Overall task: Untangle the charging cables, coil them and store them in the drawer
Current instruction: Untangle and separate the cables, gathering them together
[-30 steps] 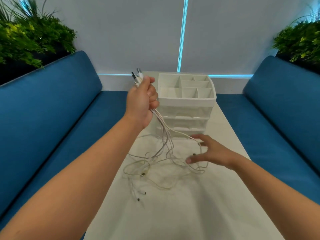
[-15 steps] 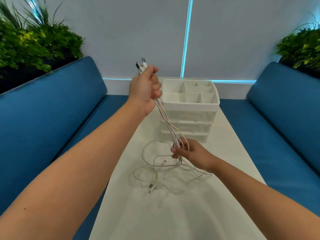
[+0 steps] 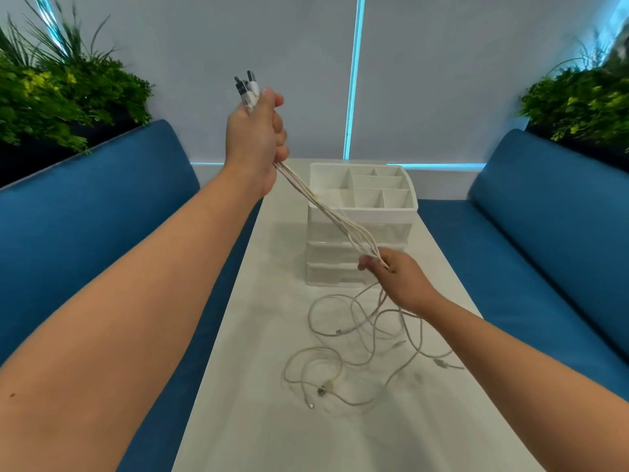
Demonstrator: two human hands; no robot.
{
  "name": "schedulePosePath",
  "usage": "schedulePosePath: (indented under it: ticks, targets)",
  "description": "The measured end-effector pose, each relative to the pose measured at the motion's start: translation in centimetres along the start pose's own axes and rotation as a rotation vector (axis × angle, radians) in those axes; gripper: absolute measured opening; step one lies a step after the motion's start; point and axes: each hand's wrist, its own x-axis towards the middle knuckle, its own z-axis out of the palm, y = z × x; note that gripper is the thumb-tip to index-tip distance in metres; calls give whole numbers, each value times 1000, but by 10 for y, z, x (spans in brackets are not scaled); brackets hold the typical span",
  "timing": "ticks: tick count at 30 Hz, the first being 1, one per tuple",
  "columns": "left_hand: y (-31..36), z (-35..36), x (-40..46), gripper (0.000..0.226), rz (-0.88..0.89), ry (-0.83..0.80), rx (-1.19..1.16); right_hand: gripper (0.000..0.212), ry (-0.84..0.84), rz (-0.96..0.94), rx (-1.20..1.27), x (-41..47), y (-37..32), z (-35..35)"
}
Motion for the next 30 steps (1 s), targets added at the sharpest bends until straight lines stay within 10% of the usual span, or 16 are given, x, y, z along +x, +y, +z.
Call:
schedulePosePath:
  ticks: [5, 12, 16, 20, 27, 30]
  targets:
    - [14, 4, 8, 18, 39, 1, -25, 17, -357, -13, -62, -13, 22, 2]
    - [-3, 3, 1, 19, -22, -2, 3, 19, -186, 95, -89, -22, 33, 20]
    - [-9, 9, -6, 17, -50, -21, 21, 89, -410, 153, -616, -34, 34, 31]
    - [-21, 10, -12, 17, -96, -34, 14, 126, -517, 386, -479, -39, 33, 33]
    - [-26, 6, -13, 18, -129, -29, -8, 25, -591, 461, 225, -32, 42, 5]
    - [-23, 5, -12, 18, -128, -13, 3, 20, -512, 480, 342, -33, 49, 0]
